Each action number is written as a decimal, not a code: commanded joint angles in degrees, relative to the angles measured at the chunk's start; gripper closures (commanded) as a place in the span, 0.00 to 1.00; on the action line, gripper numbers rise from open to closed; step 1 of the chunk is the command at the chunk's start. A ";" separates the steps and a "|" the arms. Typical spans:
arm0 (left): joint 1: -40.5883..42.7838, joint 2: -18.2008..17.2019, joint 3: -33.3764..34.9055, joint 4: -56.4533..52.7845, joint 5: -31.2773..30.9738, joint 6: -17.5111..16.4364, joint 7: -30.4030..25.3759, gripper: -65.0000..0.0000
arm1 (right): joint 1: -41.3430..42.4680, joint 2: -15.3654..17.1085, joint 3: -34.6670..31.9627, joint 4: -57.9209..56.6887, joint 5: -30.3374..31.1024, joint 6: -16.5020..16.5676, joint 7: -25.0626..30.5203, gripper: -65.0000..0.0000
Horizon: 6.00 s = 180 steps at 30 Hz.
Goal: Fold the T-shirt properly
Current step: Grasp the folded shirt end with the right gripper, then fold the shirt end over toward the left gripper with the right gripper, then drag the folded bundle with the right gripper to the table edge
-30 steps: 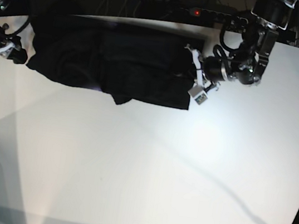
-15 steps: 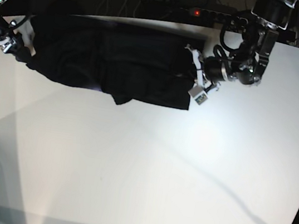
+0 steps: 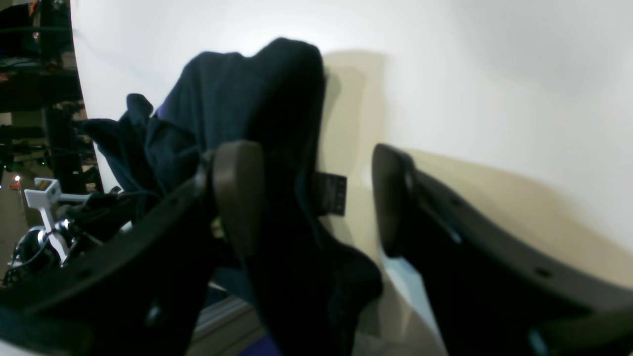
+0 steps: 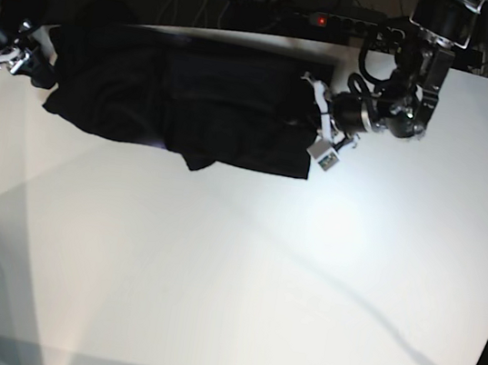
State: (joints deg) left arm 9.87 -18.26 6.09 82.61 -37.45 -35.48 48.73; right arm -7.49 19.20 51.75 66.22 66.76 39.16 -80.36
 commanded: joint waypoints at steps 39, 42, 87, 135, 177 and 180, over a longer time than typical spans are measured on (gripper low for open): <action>0.99 -0.86 0.02 -1.77 9.63 3.18 8.02 0.99 | -5.13 -4.21 -7.39 0.91 0.97 0.84 0.36 0.61; 0.99 -0.86 0.02 -1.42 9.45 3.18 7.93 0.99 | -4.95 -4.04 -7.57 0.91 0.97 0.84 0.36 0.76; 8.90 6.26 -14.83 6.05 12.18 3.00 7.49 0.99 | -6.62 -13.09 -18.82 48.91 0.89 0.84 0.36 1.00; 9.69 5.03 -14.04 6.05 12.18 3.18 7.58 0.99 | 2.61 -23.55 -55.83 26.75 -26.81 0.84 5.94 0.78; 12.15 5.21 -23.54 20.12 11.65 2.65 7.49 0.99 | 6.56 -16.78 -51.09 43.02 -17.31 0.84 0.36 0.83; 13.65 5.56 -28.81 28.64 11.65 2.65 7.49 0.99 | 6.56 -13.97 -49.86 44.25 -17.31 0.84 0.36 1.00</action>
State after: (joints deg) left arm 24.16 -12.29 -22.68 110.34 -24.95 -32.80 57.56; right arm -1.61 5.28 1.96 109.30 47.86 40.23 -81.10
